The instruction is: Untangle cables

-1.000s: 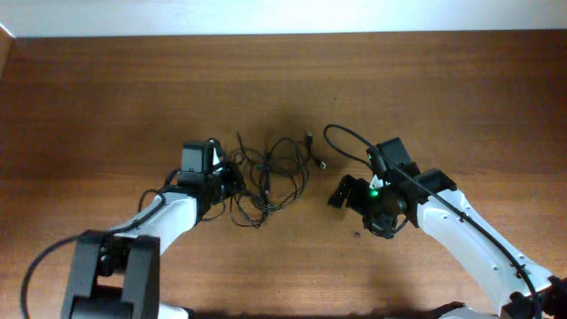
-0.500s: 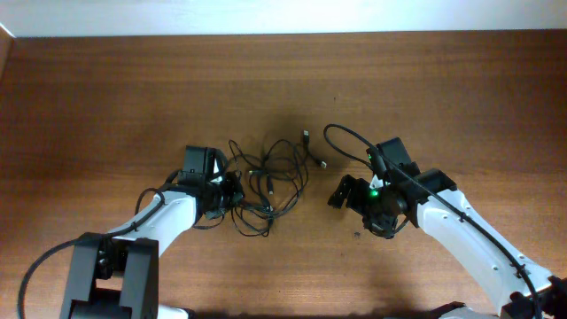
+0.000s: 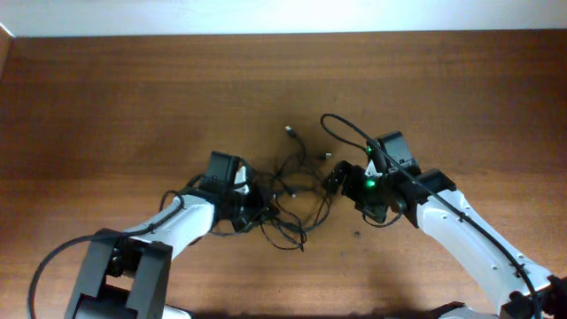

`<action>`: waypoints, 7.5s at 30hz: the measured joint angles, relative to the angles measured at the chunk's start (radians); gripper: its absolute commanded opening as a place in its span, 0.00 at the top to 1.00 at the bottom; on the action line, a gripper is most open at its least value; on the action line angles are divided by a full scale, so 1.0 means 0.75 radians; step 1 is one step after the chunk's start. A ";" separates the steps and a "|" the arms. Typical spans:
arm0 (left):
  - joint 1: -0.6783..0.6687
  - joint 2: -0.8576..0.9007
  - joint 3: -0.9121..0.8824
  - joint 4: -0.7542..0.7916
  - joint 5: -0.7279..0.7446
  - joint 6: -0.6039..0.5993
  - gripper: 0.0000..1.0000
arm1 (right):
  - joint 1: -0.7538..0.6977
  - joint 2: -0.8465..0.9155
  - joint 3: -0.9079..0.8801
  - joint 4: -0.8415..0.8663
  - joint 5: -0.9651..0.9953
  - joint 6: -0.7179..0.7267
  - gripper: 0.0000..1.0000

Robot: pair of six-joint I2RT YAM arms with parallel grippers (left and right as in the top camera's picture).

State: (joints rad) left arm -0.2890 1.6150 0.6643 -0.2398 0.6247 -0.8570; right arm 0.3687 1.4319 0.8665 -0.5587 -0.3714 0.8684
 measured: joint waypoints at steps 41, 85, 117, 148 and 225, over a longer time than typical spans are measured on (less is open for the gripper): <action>-0.078 0.017 -0.022 0.926 0.483 0.060 1.00 | -0.054 -0.406 -0.177 -0.115 -0.220 -0.094 0.96; -0.046 0.017 -0.010 0.240 0.287 -1.293 0.12 | 0.584 -0.202 -0.059 0.207 -0.120 -0.953 0.96; -0.059 -0.367 -0.018 0.437 0.310 -0.954 0.55 | -0.009 -0.282 0.084 0.166 -0.339 -0.326 0.96; -0.203 -0.024 -0.013 1.003 0.152 -0.647 1.00 | -0.008 -0.273 0.091 -0.009 -0.163 -0.329 0.96; 0.266 -0.778 -0.012 -0.598 -0.221 0.326 0.17 | 0.107 -0.005 0.106 -0.161 -0.047 -0.535 0.21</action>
State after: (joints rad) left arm -0.0898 1.0313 0.6556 -0.6880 0.4587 -0.6128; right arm 0.4488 1.4281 0.9459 -0.6792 -0.4068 0.4675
